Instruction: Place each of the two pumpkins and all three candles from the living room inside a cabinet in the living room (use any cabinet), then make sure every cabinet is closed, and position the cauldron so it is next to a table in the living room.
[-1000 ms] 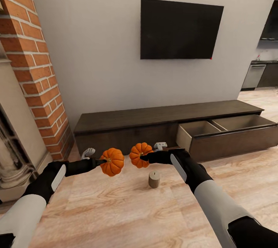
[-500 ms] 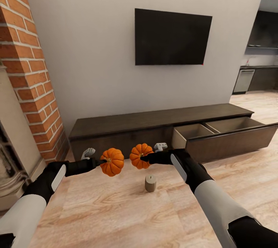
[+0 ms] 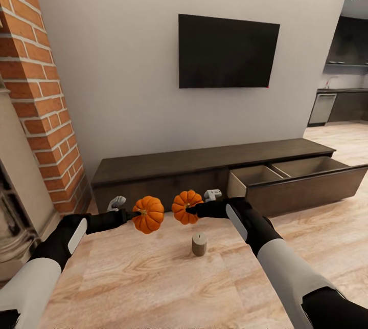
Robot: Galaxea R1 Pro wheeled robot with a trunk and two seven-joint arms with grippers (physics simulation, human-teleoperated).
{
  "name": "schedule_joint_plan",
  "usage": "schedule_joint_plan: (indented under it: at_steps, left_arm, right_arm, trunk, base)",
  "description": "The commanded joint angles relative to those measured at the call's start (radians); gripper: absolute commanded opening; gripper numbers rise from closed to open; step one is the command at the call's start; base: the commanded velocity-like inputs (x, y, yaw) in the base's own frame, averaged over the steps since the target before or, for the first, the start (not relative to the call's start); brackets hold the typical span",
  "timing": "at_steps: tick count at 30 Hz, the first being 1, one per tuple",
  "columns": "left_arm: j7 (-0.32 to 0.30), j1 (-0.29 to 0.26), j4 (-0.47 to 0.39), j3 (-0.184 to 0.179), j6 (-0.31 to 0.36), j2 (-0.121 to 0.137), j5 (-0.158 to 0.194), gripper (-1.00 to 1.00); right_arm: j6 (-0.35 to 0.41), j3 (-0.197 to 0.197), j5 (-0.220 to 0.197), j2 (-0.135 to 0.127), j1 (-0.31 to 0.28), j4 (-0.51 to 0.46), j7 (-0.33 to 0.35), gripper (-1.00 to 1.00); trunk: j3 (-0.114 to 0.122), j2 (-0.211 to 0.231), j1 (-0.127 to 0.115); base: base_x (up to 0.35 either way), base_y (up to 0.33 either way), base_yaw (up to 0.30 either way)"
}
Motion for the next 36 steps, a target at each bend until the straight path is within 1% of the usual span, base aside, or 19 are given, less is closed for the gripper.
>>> schedule_joint_plan:
  at_steps: [1,8,22,25,31,36]
  left_arm:
    - [-0.001,-0.001,0.000,0.001,0.005,0.000,0.003,-1.00]
    - [0.000,-0.001,0.001,-0.004,0.006,0.000,0.003,-1.00]
    - [0.002,-0.001,0.002,-0.004,0.005,-0.001,0.003,-1.00]
    - [0.003,-0.001,0.003,-0.004,0.005,-0.001,0.003,-1.00]
    - [0.030,-0.001,0.002,-0.004,0.005,-0.002,0.003,-1.00]
    - [0.036,-0.001,0.002,-0.004,0.005,-0.002,0.003,-1.00]
  right_arm:
    - [0.005,0.000,-0.002,0.000,-0.001,-0.001,0.000,-1.00]
    - [0.005,0.000,-0.002,0.000,0.000,-0.001,0.000,-1.00]
    - [0.005,0.001,-0.002,0.001,0.000,-0.001,0.000,-1.00]
    - [0.005,0.001,-0.001,0.001,-0.001,-0.001,-0.001,-1.00]
    - [0.005,0.000,0.001,0.000,-0.001,-0.001,-0.002,-1.00]
    - [0.006,0.000,0.001,0.000,-0.001,0.000,-0.002,-1.00]
  trunk:
    - [0.001,0.000,-0.001]
    - [0.019,0.001,-0.004]
    - [0.072,0.005,-0.010]
    - [0.080,0.005,-0.012]
    - [0.094,0.007,-0.014]
    - [0.105,0.008,-0.016]
  base:
    - [0.000,0.000,0.000]
    - [0.000,0.000,0.000]
    - [0.000,0.000,0.000]
    - [0.000,0.000,0.000]
    - [0.000,0.000,0.000]
    - [0.000,0.000,0.000]
